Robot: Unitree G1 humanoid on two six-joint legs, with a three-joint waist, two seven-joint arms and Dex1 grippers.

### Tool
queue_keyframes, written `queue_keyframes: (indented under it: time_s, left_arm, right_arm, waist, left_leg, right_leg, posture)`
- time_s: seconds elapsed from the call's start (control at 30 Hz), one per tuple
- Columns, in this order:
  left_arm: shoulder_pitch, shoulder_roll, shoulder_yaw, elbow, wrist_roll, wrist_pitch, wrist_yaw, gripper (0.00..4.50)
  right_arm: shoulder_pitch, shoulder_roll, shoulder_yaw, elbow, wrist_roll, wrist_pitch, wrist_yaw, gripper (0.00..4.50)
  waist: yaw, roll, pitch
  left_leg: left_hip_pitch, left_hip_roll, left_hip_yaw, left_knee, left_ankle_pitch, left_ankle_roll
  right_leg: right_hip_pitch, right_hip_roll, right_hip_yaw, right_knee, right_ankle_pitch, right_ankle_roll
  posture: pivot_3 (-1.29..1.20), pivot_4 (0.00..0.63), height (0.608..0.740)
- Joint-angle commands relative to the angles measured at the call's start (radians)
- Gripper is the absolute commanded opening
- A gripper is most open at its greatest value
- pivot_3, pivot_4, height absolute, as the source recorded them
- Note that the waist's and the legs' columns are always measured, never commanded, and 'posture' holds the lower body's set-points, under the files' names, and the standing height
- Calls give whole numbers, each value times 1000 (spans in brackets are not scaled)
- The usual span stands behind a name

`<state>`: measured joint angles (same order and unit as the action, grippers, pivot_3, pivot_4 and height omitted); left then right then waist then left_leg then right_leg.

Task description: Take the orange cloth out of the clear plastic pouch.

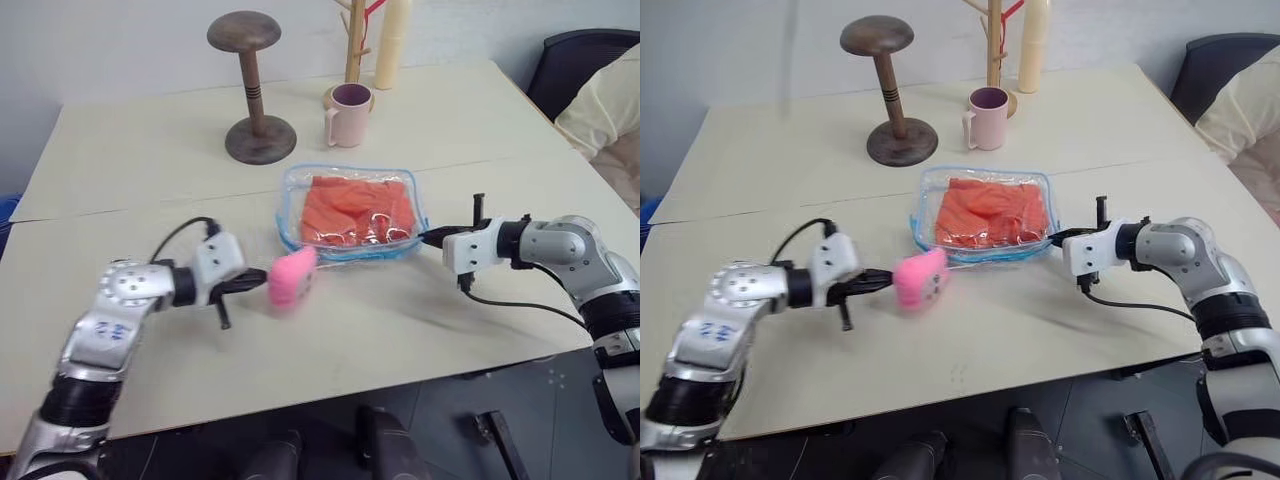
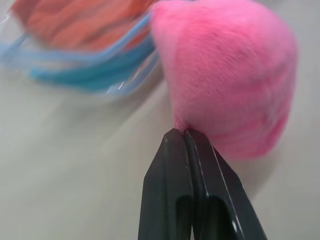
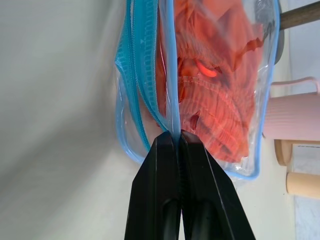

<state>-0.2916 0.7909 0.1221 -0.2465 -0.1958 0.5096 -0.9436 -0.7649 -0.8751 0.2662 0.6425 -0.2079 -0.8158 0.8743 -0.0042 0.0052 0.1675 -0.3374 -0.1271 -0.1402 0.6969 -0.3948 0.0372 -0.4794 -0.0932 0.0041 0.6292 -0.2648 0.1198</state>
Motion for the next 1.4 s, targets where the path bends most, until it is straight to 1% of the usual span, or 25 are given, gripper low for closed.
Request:
queue_keyframes:
  time_s: [0.03, 0.13, 0.27, 0.37, 0.5, 0.57, 0.67, 0.7, 0.77, 0.8, 0.9, 1.0, 1.13, 1.17, 1.2, 1.23, 1.27, 1.33, 1.4]
  left_arm:
    - [33, 79, 147, 46, -37, 4, -7, 0]
    - [70, 127, 206, 89, -47, -8, -9, 0]
    - [95, 156, 235, 165, -25, -63, 15, 0]
    - [89, 167, 236, 187, -25, -84, 24, 0]
    - [37, 184, 250, 273, -23, -84, 61, 0]
    - [50, 185, 233, 256, -41, -85, 40, 0]
    - [65, 160, 214, 206, -75, -52, 30, 0]
    - [61, 143, 210, 196, -89, -26, 44, 0]
    - [65, 113, 191, 166, -107, 1, 54, 409]
    - [72, 99, 180, 143, -117, 11, 52, 658]
    - [74, 76, 167, 111, -134, 24, 53, 1501]
    - [54, 87, 168, 115, -144, 15, 37, 2364]
    - [-115, 132, 160, 82, -262, 89, -53, 3695]
    - [-179, 145, 131, 54, -304, 123, -92, 3987]
    - [-239, 155, 97, 29, -335, 142, -134, 4318]
    - [-278, 162, 73, 14, -355, 156, -161, 4478]
    - [-339, 155, 9, 1, -331, 130, -189, 4478]
    - [-417, 130, -109, 3, -238, 49, -199, 4478]
    - [-480, 75, -263, 44, -80, -91, -186, 4478]
  right_arm:
    - [5, -38, -45, -32, 37, -55, 3, 24]
    - [16, -41, -43, -38, 48, -69, 8, 24]
    - [21, -44, -41, -35, 43, -83, 6, 24]
    - [22, -46, -40, -32, 34, -88, 4, 24]
    - [16, -51, -45, -17, 25, -96, -7, 24]
    - [21, -51, -46, -20, 29, -95, -7, 24]
    - [38, -46, -47, -46, 61, -75, 13, 24]
    - [49, -43, -48, -64, 89, -50, 32, 231]
    - [79, -44, -55, -111, 139, 9, 67, 686]
    - [101, -51, -61, -145, 162, 40, 84, 1059]
    - [164, -69, -91, -252, 217, 131, 108, 1986]
    - [245, -93, -143, -391, 300, 273, 127, 2952]
    - [452, -147, -273, -735, 583, 724, 124, 4397]
    - [504, -154, -310, -822, 672, 838, 101, 4500]
    - [545, -156, -344, -896, 748, 944, 72, 4500]
    - [572, -155, -371, -948, 796, 1020, 50, 4500]
    - [598, -146, -394, -1007, 858, 1105, 10, 4500]
    - [626, -130, -419, -1085, 926, 1219, -46, 4500]
    - [651, -108, -436, -1152, 985, 1301, -100, 4500]
  waist:
    - [0, 0, 0]
    - [1, 0, 0]
    - [1, 0, 0]
    - [0, 0, 0]
    - [-1, 0, 0]
    - [-1, 0, 0]
    - [-3, 0, 0]
    - [-3, 0, 0]
    - [0, 0, 0]
    - [0, 0, 0]
    - [3, 0, 0]
    - [3, 0, 0]
    - [18, 0, 0]
    - [23, 0, 0]
    - [28, 0, 0]
    - [29, -1, 0]
    - [31, -1, 0]
    - [32, -1, -1]
    - [34, 0, -1]
  left_leg:
    - [0, 0, 0, 0, 0, 0]
    - [0, 0, 0, 0, 0, 0]
    - [0, 0, 0, 0, 0, 0]
    - [0, 0, 0, 0, 0, 0]
    - [0, 0, 0, 0, 0, 0]
    - [0, 0, 0, 0, 0, 0]
    - [0, 0, 0, -1, 0, 0]
    - [0, 0, 0, -1, 0, 0]
    - [0, 0, 0, 0, 0, 0]
    - [0, 0, 0, 0, 0, 0]
    - [0, 0, 0, 1, 0, 0]
    - [0, 0, 0, 1, 0, 0]
    - [-3, 0, -4, 3, 0, 0]
    - [-3, 1, -5, 4, -1, -1]
    - [-4, 0, -5, 4, -1, -1]
    - [-4, 1, -5, 4, -1, -1]
    - [-4, 1, -7, 5, -1, -1]
    - [-2, 0, -6, 5, -1, -1]
    - [2, 0, -6, 3, -1, -1]
  right_leg:
    - [0, 0, 0, 0, 0, 0]
    - [0, 0, 0, 0, 0, 0]
    - [1, 0, -1, 0, 0, 0]
    - [0, 0, -1, 0, 0, 0]
    - [0, 0, -1, 0, 0, 0]
    - [0, 0, -1, 0, 0, 0]
    - [0, 0, 0, 0, 0, 0]
    - [0, 0, 0, 0, 0, 0]
    - [0, 0, -1, 0, 0, 0]
    - [1, 0, -1, 0, 0, 0]
    - [1, -1, 0, 1, 0, 0]
    - [1, 0, 0, 1, 0, 0]
    - [1, -1, 1, 1, 0, -1]
    - [1, -1, 1, 1, 1, -2]
    - [1, -1, 1, 0, 1, -2]
    - [1, -1, 1, 0, 1, -2]
    - [3, -2, 1, -1, 2, -2]
    - [4, -2, 1, -2, 2, -2]
    - [8, -2, 1, -2, 2, -2]
  posture:
    - [0, 150, 740]
    - [0, 150, 740]
    - [0, 150, 740]
    - [0, 150, 740]
    - [0, 150, 740]
    - [0, 150, 740]
    - [0, 150, 740]
    - [0, 150, 740]
    - [0, 150, 740]
    - [0, 150, 740]
    - [0, 150, 740]
    - [0, 150, 740]
    - [0, 150, 740]
    - [0, 150, 740]
    - [0, 150, 740]
    - [0, 150, 740]
    - [0, 150, 740]
    - [0, 150, 740]
    - [0, 150, 740]
